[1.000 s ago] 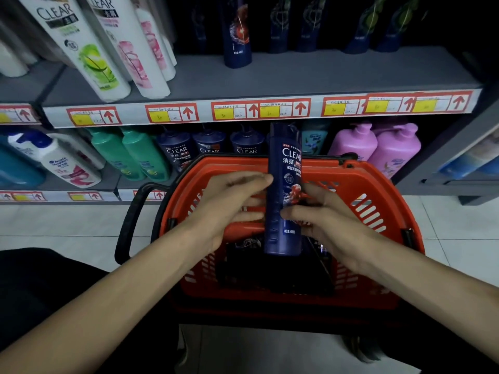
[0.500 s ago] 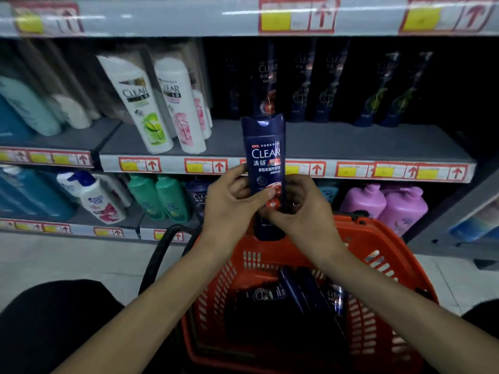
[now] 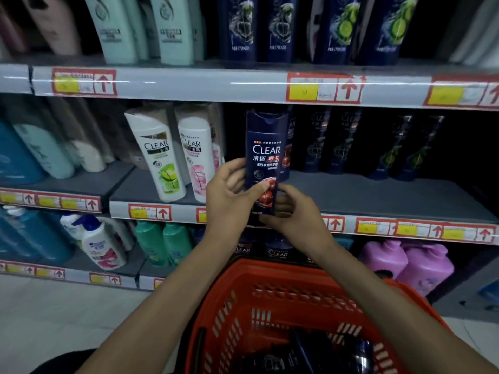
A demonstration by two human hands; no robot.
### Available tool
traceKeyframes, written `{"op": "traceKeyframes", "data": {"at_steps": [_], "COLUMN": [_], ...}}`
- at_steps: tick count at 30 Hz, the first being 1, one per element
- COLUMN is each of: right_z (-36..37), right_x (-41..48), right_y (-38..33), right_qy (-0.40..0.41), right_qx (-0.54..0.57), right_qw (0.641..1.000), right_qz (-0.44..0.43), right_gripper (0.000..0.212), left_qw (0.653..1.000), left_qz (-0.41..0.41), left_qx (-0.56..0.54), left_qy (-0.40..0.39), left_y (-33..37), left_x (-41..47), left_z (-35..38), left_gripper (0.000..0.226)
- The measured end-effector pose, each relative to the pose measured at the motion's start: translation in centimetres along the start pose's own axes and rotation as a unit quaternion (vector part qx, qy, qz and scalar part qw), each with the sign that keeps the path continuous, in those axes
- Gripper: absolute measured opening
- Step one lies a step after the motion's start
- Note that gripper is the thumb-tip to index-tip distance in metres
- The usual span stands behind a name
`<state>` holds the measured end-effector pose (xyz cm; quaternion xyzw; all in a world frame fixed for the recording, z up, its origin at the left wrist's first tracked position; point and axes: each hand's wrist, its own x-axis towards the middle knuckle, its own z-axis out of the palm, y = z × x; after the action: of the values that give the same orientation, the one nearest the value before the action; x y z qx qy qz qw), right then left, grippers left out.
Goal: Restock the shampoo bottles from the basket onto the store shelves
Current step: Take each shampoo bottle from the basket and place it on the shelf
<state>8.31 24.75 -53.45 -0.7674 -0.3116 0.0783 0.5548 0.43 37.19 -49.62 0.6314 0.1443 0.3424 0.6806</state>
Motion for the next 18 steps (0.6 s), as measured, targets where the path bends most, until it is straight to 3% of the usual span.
{"op": "traceKeyframes", "data": {"at_steps": [8, 13, 18], "right_z": [0.8, 1.9, 3.1], "right_x": [3.7, 5.1, 7.8], "right_y": [0.8, 1.2, 1.5], "right_qy": [0.02, 0.065, 0.106], "right_qx": [-0.009, -0.015, -0.031], "right_qw": [1.0, 0.997, 0.993], "right_qz": [-0.01, -0.036, -0.04], "right_gripper": [0.063, 0.056, 0.053], "left_qw": [1.0, 0.976, 0.964], "left_qz": [0.008, 0.046, 0.033], "left_qx": [0.026, 0.212, 0.264], "left_qy": [0.015, -0.005, -0.03], "left_y": [-1.8, -2.7, -3.7], "left_x": [2.5, 2.6, 4.3], "left_z": [-0.3, -0.4, 0.1], "left_gripper": [0.047, 0.039, 0.06]}}
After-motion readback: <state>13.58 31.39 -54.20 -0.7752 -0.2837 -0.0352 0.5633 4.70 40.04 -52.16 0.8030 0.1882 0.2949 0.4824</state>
